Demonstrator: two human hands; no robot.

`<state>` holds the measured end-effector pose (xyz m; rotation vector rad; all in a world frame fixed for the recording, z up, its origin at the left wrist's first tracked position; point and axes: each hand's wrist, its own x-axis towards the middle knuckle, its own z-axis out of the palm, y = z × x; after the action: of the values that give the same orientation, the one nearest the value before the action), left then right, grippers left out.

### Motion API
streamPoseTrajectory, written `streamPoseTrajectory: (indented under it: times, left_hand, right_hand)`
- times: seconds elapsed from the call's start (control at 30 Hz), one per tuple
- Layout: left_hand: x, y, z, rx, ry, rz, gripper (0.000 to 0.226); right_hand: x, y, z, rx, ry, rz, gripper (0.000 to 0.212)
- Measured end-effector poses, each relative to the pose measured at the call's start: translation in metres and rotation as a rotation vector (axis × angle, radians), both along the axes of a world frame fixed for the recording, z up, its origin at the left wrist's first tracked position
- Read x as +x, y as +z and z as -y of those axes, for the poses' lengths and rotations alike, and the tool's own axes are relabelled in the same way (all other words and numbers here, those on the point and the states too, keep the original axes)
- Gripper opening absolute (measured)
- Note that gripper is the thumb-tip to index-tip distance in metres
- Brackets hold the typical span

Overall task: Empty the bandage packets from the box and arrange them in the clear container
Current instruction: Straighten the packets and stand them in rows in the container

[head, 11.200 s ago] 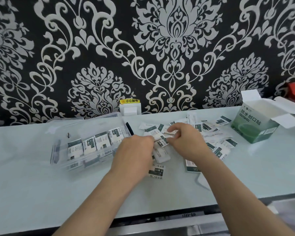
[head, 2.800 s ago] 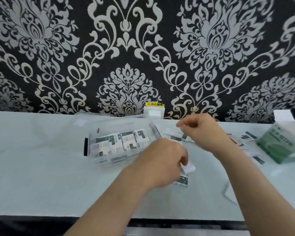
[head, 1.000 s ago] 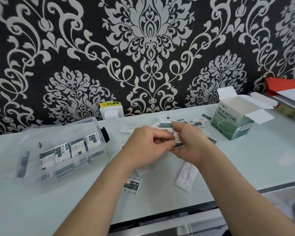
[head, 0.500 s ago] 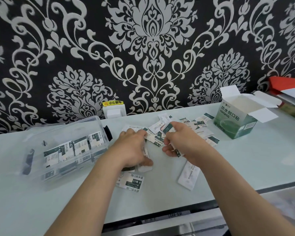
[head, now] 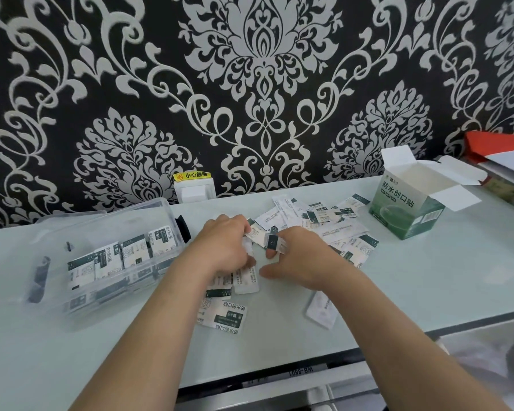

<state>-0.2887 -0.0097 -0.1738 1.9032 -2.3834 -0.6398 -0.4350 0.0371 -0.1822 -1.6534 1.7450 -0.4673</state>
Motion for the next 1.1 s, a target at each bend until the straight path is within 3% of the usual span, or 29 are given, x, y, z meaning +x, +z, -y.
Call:
streamPoseTrajectory:
  times: [0.1, 0.23, 0.5, 0.57, 0.67, 0.8, 0.87, 0.97, 1.1]
  left_hand:
    - [-0.002, 0.001, 0.004, 0.060, 0.026, -0.025, 0.054]
    - [-0.009, -0.002, 0.006, 0.051, 0.057, -0.122, 0.031]
    - [-0.005, 0.018, -0.004, -0.047, 0.067, -0.345, 0.030]
    - [-0.003, 0.024, -0.009, -0.132, 0.061, -0.367, 0.022]
    - [-0.001, 0.034, -0.012, -0.266, 0.087, -0.517, 0.012]
    - [0.001, 0.037, -0.012, -0.421, 0.117, -0.726, 0.019]
    - [0.001, 0.036, -0.014, -0.477, 0.089, -0.782, 0.021]
    - [0.000, 0.036, -0.019, -0.530, 0.054, -0.847, 0.029]
    - [0.005, 0.039, -0.022, -0.524, 0.162, -1.010, 0.021]
  right_hand:
    - [0.008, 0.002, -0.005, -0.028, 0.068, -0.106, 0.039]
    - [0.014, 0.002, -0.008, -0.077, 0.084, -0.170, 0.043]
    - [0.011, -0.002, -0.005, -0.079, 0.058, -0.120, 0.027]
    - [0.005, 0.000, -0.003, -0.081, 0.009, -0.009, 0.018]
    - [-0.004, 0.007, 0.000, -0.062, -0.179, 0.393, 0.019]
    - [-0.008, 0.014, 0.002, 0.165, -0.387, 0.968, 0.024]
    - [-0.006, 0.014, 0.003, 0.281, -0.391, 1.145, 0.031]
    - [0.001, 0.012, 0.004, 0.334, -0.386, 1.235, 0.034]
    - [0.004, 0.010, 0.006, 0.164, -0.396, 1.117, 0.034]
